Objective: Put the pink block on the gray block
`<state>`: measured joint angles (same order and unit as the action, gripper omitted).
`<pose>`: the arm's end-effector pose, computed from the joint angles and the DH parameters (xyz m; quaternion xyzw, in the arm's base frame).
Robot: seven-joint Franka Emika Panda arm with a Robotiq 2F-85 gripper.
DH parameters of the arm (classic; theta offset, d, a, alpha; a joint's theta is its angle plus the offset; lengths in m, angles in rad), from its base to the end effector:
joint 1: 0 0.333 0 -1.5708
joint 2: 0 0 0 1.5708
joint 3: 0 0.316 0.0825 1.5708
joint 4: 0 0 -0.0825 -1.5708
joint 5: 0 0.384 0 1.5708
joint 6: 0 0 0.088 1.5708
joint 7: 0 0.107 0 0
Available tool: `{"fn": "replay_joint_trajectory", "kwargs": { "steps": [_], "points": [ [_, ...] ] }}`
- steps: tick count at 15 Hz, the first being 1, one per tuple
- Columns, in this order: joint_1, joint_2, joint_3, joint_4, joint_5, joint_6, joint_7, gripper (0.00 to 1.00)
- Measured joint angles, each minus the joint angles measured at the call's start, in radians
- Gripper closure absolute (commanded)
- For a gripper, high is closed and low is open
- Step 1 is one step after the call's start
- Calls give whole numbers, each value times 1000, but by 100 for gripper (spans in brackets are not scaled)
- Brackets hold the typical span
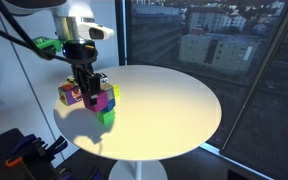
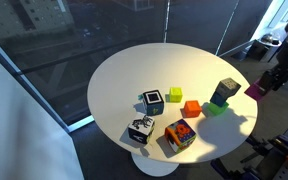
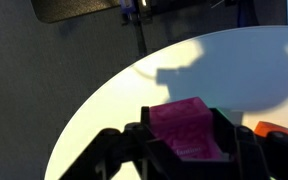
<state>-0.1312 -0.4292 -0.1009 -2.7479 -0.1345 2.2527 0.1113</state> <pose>0.3522 -0.0840 0.3407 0.9916 -0.1219 -0.0346 0.0279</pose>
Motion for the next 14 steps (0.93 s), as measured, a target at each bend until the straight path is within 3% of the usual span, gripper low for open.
{"fn": "replay_joint_trajectory", "kwargs": {
  "steps": [14],
  "points": [
    [1, -17, 37, 95, 95, -48, 78, 66]
  ]
}}
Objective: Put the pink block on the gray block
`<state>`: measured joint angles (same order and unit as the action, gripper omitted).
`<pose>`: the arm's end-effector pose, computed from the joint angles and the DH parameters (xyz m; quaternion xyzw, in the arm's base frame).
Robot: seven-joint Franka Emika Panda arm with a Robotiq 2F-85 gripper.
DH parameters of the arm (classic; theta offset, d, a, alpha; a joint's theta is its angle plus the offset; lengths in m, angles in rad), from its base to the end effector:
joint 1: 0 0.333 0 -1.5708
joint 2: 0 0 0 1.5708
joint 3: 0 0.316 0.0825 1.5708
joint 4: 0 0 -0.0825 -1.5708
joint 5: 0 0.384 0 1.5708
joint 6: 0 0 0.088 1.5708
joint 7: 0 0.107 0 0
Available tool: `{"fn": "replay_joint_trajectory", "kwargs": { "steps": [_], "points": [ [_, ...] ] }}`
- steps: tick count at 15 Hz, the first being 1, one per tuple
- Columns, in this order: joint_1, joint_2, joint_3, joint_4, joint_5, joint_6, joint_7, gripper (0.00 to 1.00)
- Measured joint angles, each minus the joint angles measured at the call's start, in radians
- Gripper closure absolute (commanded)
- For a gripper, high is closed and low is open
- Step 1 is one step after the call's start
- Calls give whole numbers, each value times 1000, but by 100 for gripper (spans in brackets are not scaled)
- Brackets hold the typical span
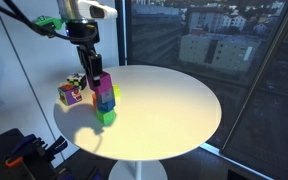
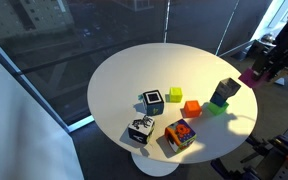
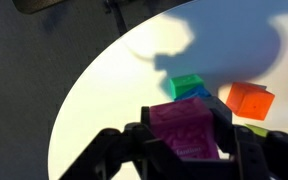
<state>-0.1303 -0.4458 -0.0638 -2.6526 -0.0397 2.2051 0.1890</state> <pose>0.3767 -0.0744 0.3845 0.9844 -0.1757 -0.0011 0.0022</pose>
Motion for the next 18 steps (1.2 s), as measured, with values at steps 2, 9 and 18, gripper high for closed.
{"fn": "replay_joint_trajectory", "kwargs": {
  "steps": [2, 9, 18],
  "points": [
    [1, 9, 13, 10, 13, 0, 24, 66],
    [2, 74, 48, 51, 29, 2, 102, 66],
    [14, 156, 51, 98, 69, 2, 120, 66]
  ]
}}
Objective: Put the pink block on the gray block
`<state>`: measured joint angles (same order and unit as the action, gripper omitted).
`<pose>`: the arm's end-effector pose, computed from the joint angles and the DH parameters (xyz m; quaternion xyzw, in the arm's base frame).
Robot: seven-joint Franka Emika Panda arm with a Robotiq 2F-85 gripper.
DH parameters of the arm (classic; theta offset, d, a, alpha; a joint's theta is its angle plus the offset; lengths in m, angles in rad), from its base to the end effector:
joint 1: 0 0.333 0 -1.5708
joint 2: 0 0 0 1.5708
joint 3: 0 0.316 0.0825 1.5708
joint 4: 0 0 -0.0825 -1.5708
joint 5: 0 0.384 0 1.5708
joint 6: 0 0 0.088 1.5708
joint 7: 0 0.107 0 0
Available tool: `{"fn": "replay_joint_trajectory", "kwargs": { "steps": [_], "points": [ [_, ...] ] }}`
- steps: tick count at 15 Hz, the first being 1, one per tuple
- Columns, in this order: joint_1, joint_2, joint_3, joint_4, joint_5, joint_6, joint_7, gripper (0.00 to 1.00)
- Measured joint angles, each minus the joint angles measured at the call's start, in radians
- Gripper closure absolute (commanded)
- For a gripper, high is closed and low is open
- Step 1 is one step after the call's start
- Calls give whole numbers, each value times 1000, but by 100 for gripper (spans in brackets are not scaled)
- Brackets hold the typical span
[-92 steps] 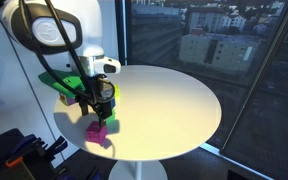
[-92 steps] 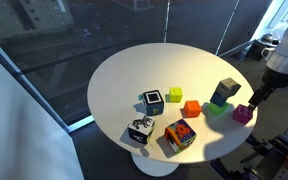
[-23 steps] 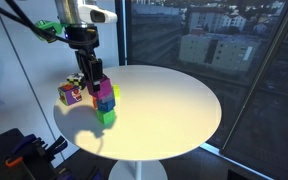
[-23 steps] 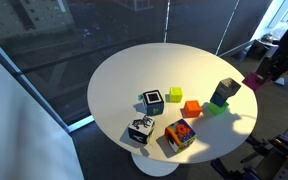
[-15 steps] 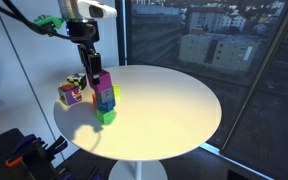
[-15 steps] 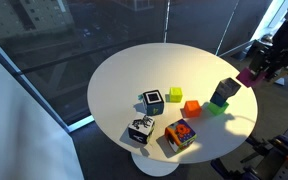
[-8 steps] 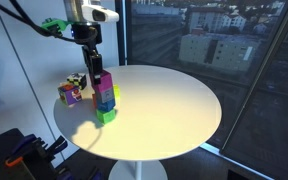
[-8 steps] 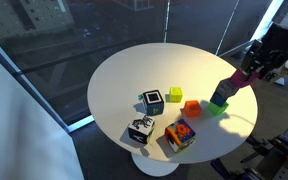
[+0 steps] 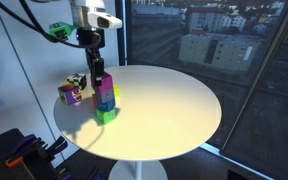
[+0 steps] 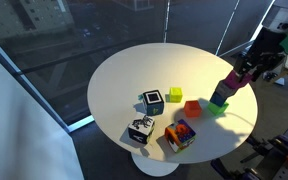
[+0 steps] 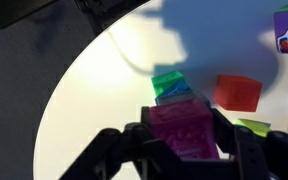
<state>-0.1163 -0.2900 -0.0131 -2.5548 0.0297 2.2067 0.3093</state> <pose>0.4149 -0.0529 0.3653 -0.9736 0.2261 0.0302 0.0109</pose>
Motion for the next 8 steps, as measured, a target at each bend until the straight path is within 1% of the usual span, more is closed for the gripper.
{"fn": "replay_joint_trajectory", "kwargs": {
  "steps": [2, 3, 4, 5, 6, 7, 8],
  "points": [
    [0, 3, 0, 5, 7, 0, 0, 66],
    [0, 4, 0, 6, 8, 0, 0, 47],
    [0, 5, 0, 7, 8, 0, 0, 16],
    [0, 6, 0, 8, 8, 0, 0, 17],
    [0, 7, 0, 9, 8, -1, 0, 16],
    [0, 7, 0, 9, 8, -1, 0, 10],
    [0, 8, 0, 10, 8, -1, 0, 2]
  ]
}}
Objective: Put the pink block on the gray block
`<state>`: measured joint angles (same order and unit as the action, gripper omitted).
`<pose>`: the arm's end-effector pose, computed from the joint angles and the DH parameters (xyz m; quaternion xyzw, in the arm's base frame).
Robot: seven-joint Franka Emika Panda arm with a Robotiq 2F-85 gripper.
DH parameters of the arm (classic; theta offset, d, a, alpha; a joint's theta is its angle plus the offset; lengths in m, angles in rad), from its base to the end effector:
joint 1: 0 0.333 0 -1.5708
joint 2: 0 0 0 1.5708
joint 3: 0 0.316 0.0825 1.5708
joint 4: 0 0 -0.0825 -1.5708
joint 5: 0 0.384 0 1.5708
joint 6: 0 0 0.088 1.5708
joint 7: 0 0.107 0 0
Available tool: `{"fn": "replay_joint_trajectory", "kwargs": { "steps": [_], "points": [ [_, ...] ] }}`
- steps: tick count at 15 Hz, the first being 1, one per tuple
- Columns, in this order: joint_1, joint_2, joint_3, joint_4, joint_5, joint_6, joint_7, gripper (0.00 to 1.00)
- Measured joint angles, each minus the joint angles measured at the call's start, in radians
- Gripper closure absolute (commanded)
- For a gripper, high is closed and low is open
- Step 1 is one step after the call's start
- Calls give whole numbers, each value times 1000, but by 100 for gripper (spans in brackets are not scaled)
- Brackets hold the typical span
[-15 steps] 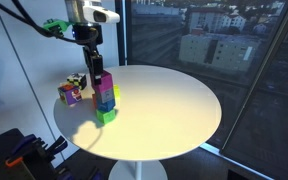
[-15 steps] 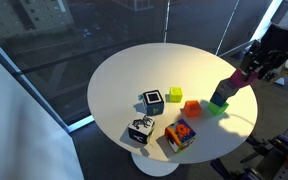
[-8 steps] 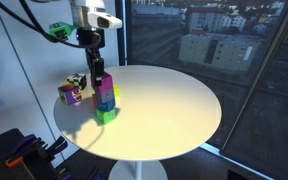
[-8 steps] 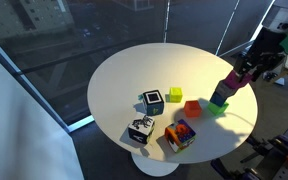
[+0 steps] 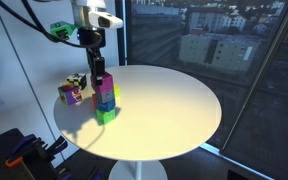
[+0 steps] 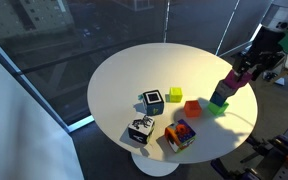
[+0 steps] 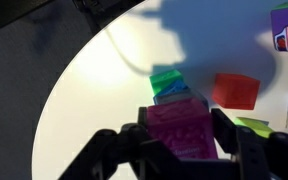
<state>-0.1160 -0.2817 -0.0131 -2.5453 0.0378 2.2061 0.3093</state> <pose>0.4180 -0.0529 0.3658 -0.9730 0.2284 0.0302 0.0140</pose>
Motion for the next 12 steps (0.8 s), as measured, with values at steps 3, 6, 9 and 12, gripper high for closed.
{"fn": "replay_joint_trajectory", "kwargs": {
  "steps": [3, 6, 9, 12],
  "points": [
    [3, 2, 0, 0, 0, 0, 0, 0],
    [8, 2, 0, 1, 0, 0, 0, 0],
    [15, -1, 0, 3, 9, 0, -1, 0],
    [25, -13, -1, 4, 52, 0, -18, 0]
  ]
}}
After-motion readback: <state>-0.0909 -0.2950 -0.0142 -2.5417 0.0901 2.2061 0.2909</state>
